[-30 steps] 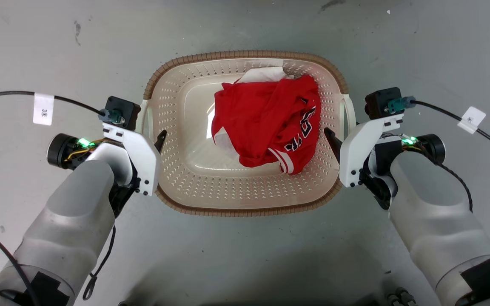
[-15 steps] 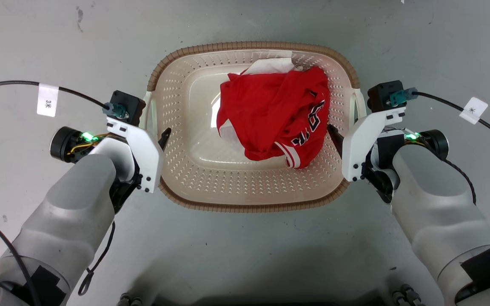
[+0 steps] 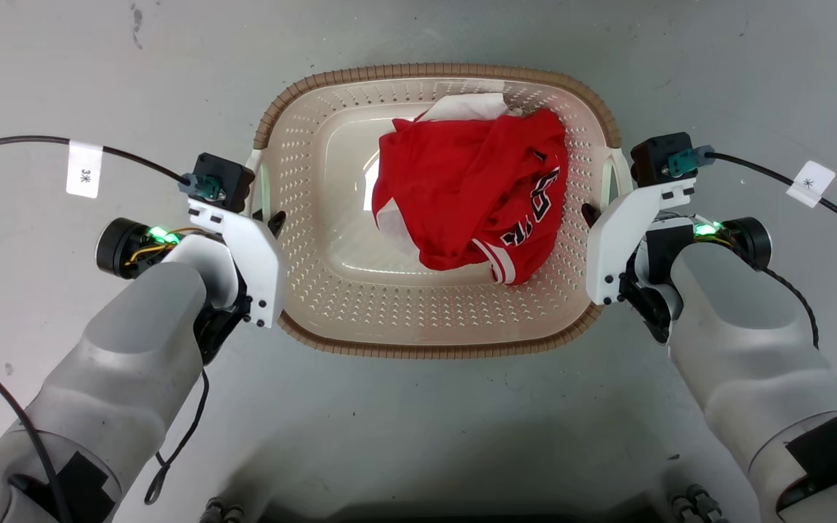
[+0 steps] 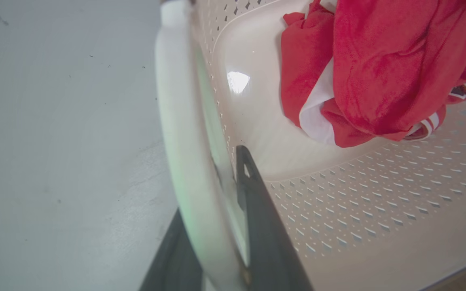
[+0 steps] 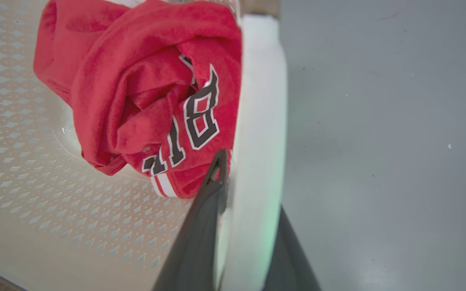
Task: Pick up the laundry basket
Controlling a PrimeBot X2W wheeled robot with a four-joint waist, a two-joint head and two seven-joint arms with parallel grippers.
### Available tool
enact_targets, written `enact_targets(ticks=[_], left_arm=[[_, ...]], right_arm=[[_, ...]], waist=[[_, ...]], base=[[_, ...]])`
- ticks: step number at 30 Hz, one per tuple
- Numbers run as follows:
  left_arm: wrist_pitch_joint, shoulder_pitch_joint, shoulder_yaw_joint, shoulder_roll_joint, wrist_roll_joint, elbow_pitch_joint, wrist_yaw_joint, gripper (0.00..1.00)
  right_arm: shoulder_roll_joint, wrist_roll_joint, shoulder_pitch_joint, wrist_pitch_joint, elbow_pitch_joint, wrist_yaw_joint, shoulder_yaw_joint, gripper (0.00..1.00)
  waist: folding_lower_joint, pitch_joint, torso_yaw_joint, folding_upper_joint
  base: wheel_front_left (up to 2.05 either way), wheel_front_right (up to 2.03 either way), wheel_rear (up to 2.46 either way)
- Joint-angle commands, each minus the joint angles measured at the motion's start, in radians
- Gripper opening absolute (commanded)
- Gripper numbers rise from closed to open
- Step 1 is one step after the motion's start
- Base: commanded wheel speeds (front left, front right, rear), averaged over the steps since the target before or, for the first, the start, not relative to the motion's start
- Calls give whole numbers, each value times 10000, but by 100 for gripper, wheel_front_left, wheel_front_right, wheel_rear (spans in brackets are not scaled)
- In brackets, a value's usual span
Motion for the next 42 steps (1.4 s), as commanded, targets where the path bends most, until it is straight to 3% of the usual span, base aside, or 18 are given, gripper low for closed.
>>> enact_targets(ticks=[1,8,13,27,37,42], left_arm=[[-19,-138,-166,99,-17,26,-15,0],[161,-82,-866,107,-488,-106,-15,0],[626,81,-1469,137,-981,-422,-24,0],[2973,727,-2493,898,-2625,-1900,-53,0],[5007,1498,-2609,863,-3318,-2389,-63,0],[5426,1812,-2613,687,-3463,-2323,-63,0]], right_arm=[[-34,-52,-183,-64,44,32,18,0],[-31,-173,-100,239,187,32,92,0],[-16,-270,10,1103,232,32,381,0],[0,550,824,4233,-71,41,1329,0],[5,1341,1508,5888,-289,41,1711,0],[12,1644,1775,6233,-325,41,1799,0]], waist=[[-1,-22,9,0],[-1,-452,35,0],[-1,-1233,41,0],[-1,-4693,-76,0],[-1,-6891,107,0],[-1,-7778,126,0]], base=[[0,0,0],[0,0,0],[0,0,0],[0,0,0],[0,0,0],[0,0,0]])
